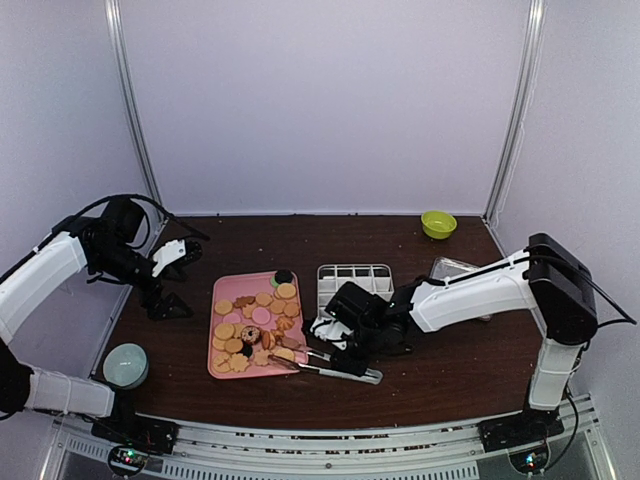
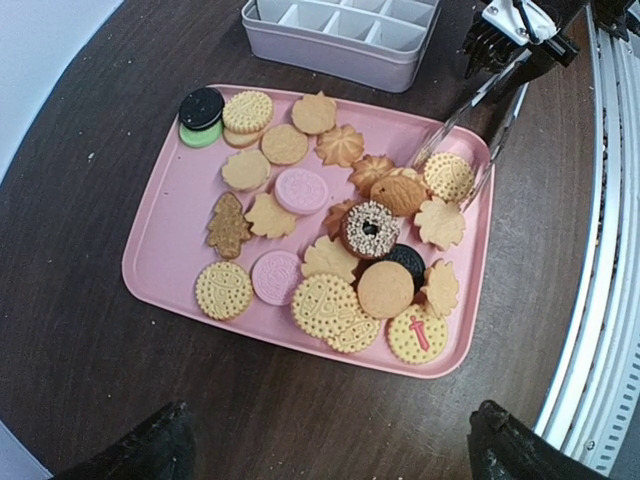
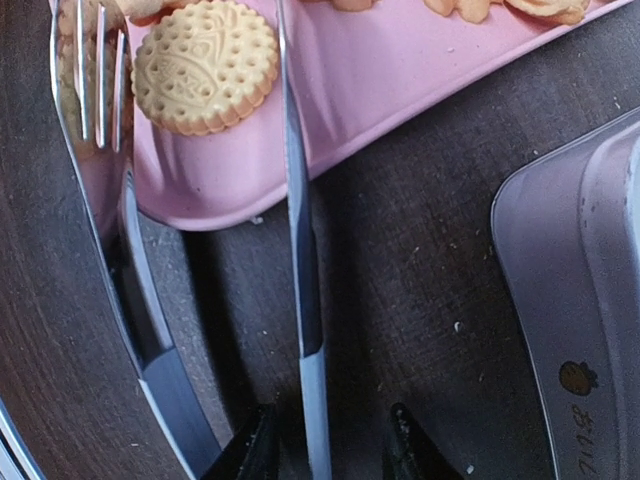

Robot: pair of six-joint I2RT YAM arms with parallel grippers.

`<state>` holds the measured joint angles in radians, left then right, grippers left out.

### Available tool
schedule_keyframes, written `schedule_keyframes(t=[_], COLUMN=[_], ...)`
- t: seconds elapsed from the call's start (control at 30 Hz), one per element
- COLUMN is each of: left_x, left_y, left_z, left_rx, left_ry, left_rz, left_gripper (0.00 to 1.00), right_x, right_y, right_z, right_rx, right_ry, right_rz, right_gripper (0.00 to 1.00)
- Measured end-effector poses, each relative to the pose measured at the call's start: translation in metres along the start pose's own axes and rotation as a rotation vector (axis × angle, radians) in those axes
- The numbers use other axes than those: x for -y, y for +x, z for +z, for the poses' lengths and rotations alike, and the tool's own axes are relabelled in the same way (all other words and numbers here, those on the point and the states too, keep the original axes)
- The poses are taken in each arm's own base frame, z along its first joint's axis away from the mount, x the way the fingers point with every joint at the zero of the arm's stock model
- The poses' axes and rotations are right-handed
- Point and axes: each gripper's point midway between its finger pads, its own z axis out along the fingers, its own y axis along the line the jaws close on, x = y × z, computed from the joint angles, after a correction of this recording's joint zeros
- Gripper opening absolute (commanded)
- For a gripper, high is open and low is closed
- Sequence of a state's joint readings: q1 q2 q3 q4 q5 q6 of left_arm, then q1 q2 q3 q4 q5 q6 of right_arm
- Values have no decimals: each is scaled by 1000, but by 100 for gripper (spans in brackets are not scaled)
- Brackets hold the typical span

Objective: Pack the cookies
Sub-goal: Pick up the clamp from the center of the board, then pass from the right arm to the left

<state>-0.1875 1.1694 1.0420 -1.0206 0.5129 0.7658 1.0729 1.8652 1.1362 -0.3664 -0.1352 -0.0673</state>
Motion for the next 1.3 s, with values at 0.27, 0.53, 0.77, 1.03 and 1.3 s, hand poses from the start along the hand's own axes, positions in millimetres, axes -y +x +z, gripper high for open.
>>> schedule_keyframes(t=[0.27, 0.53, 0.77, 1.03, 1.3], left_x=[4, 18, 43, 92, 97], left_y=[-3, -11, -29, -63, -76], left_z=[2, 2, -13, -47, -44], left_rx=[-1, -2, -3, 139, 165], left_ry=[11, 38, 81, 61, 29], left_rz=[20, 67, 168, 435, 607], left_gripper=[98, 98, 97, 84, 47], right_x=[-1, -8, -13, -16, -44], right_y=[-1, -10, -29, -126, -183], right_z=[-2, -17, -43, -114, -157], right_rx=[-6, 28, 90, 314, 437], right_ry=[-24, -25, 34, 166, 226], right_rz=[-3, 0, -4, 4, -10], right_gripper=[7, 0, 0, 0, 0])
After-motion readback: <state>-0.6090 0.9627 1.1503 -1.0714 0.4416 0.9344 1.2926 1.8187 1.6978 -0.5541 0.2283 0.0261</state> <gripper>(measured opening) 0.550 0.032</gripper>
